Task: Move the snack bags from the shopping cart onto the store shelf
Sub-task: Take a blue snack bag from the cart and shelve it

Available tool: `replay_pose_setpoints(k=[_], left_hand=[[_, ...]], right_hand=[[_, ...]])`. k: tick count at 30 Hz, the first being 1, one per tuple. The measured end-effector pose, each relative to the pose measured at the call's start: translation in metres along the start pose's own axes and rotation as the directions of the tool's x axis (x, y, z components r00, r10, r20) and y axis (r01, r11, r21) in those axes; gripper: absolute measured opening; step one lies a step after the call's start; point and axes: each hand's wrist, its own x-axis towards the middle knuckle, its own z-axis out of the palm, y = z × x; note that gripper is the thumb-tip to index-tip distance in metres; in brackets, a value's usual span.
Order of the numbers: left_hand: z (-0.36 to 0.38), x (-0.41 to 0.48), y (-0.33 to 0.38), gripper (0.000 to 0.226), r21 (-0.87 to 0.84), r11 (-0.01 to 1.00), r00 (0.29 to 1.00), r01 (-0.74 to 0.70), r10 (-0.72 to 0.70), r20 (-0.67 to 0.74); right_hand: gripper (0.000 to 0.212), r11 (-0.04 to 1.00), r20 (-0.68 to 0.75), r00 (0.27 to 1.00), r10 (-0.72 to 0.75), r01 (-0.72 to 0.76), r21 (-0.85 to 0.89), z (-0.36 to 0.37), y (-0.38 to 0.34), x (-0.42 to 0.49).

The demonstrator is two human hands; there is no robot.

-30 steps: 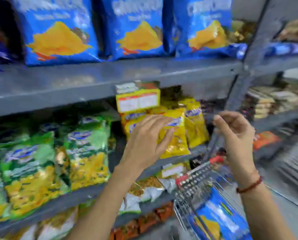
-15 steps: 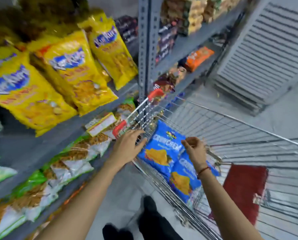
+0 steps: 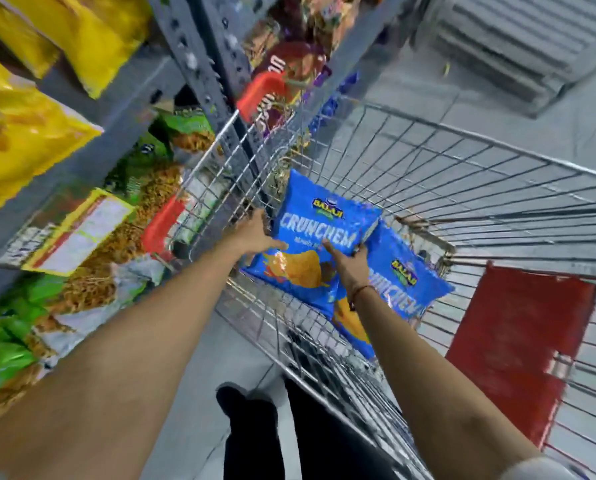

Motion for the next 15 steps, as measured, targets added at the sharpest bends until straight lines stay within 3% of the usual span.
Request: replay_pose_setpoints(k=[5,8,13,15], left_hand=[[0.02,0.036,-0.007,0.122,-0.025,0.996,0.99,0.084,-0.081,0.114],[0.034,0.041,-0.004,0.102,-0.134,0.988,0.984,0.072,-0.048,0.173],[0.034,0.028,0.003,0.06,-0.344,0.935,0.963,0.082,0.014,0.27],[0.028,0.018,0.005,0.061,-0.407,0.911,0.968,0.063,0.043,0.246]], right_hand=[[0.096,0.995,0.027,0.995,0.098,-0.099,0.019,0.006,0.008,0.033],[0.096,0.99,0.021,0.993,0.113,-0.114,0.082,0.006,0.008,0.039],[0.075,0.99,0.037,0.999,0.021,-0.025,0.14,0.004,-0.005,0.019],[0.073,0.987,0.052,0.999,-0.007,-0.001,0.161,0.002,-0.014,0.007]])
